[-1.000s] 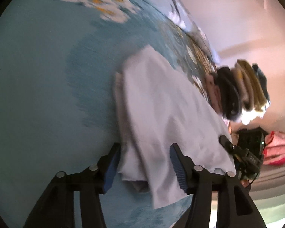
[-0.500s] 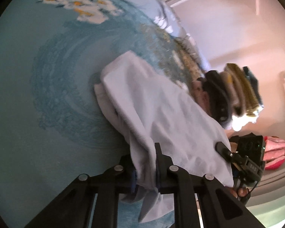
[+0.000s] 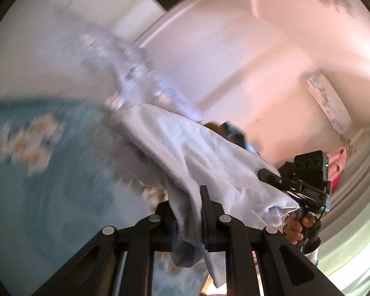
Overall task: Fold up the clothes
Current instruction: 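Lift the bundle with both grippers and carry it to the clothes stack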
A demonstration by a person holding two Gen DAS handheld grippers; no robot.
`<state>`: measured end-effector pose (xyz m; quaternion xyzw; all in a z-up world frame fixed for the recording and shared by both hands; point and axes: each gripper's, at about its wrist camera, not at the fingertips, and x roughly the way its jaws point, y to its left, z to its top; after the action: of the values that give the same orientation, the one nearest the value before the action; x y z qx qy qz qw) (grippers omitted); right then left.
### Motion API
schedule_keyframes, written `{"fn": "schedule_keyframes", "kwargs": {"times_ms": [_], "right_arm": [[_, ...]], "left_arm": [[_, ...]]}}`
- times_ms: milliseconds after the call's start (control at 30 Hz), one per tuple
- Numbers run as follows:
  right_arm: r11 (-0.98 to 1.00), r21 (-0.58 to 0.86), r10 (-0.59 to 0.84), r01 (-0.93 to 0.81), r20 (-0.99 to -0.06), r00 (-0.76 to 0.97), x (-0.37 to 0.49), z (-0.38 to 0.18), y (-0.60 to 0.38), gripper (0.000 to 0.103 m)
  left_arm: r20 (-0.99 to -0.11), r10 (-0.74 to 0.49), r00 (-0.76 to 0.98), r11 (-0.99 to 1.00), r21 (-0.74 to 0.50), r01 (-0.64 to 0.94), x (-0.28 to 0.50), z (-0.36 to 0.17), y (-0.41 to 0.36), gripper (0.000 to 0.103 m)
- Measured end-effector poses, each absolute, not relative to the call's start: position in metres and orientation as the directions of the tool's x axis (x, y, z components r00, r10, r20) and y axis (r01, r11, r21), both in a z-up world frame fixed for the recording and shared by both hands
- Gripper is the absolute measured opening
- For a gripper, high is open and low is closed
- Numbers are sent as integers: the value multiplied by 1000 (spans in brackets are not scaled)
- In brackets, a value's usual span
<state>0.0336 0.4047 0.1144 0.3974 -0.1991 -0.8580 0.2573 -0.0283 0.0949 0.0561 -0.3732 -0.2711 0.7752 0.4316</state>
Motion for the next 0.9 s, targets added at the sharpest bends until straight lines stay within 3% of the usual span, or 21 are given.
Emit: {"fn": "schedule_keyframes", "kwargs": {"times_ms": [233,467,700,900], "right_arm": [[-863,388,-500,324,-563,-658,32,221,467,8],[-907,325,-412,270,-541,-733,37,273,585,8],[-889,394,-423,234,-506,-752,26,246,695,8],[-840,483,-506,248,-533,-678,2,158,749,9]], "left_arm": [[-261,909,-323,-414,-636,-651,-62,168,191,15],[-247,932,-264,-361,-583,-728,-91,218,326,15],[-265,932,-248,-361,-599,-715,-105,180,423,15],[-363,897,-252,-423,-546,-723,-87,127,451,15]]}}
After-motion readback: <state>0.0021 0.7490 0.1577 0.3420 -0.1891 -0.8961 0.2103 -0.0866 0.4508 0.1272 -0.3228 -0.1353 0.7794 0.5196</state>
